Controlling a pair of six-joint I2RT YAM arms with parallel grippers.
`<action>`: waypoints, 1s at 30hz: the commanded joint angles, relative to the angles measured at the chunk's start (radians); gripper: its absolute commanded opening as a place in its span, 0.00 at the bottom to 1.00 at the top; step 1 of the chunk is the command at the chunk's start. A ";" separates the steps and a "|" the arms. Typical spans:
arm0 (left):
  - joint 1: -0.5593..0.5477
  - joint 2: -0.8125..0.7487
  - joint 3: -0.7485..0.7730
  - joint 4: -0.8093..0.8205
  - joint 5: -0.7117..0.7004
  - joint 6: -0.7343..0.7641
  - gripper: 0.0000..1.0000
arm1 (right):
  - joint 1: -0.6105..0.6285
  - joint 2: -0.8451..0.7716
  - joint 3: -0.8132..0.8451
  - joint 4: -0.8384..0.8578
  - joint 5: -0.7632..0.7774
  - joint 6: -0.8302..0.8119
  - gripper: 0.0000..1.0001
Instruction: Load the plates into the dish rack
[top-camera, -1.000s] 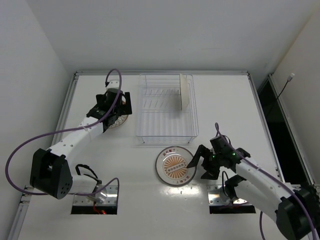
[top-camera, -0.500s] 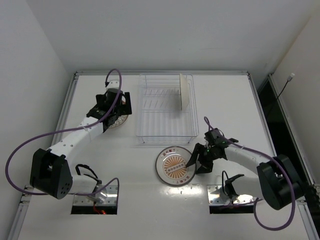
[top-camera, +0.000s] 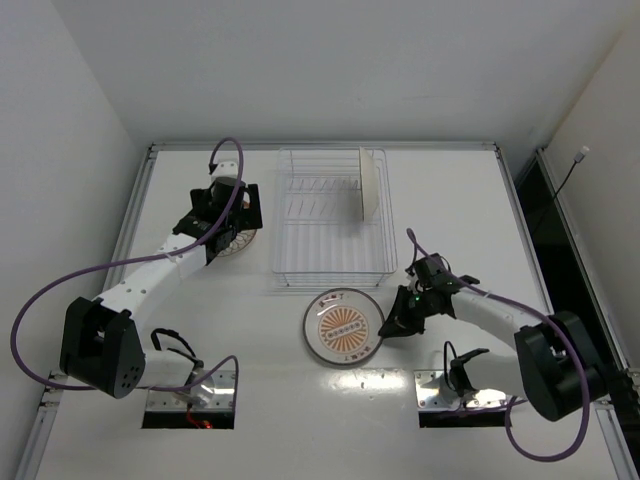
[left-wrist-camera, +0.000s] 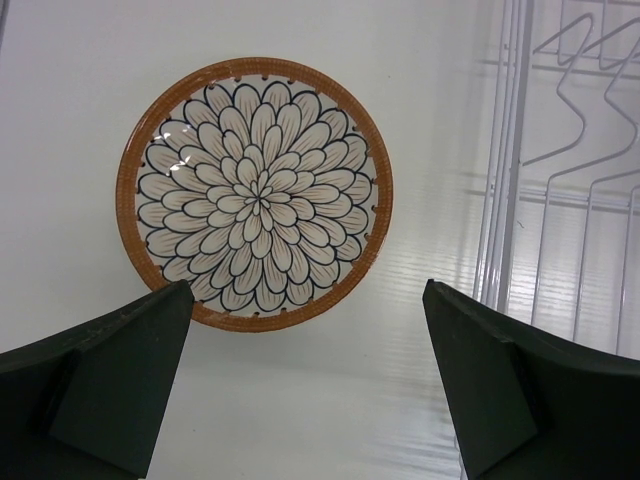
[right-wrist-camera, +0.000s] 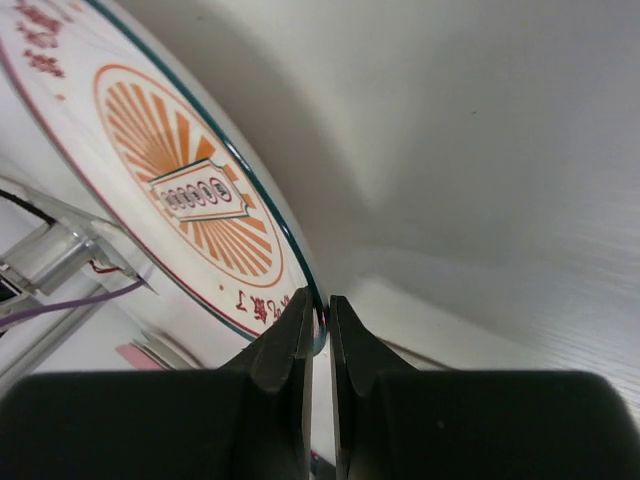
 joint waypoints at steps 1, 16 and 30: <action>-0.008 -0.029 0.037 -0.003 -0.020 0.005 1.00 | 0.004 -0.076 0.039 -0.047 0.011 -0.019 0.00; -0.008 -0.020 0.037 -0.003 -0.020 0.005 1.00 | -0.037 0.014 0.096 -0.087 0.086 -0.107 0.00; -0.008 -0.020 0.037 -0.003 -0.020 0.005 1.00 | -0.099 0.104 0.018 0.059 -0.010 -0.101 0.50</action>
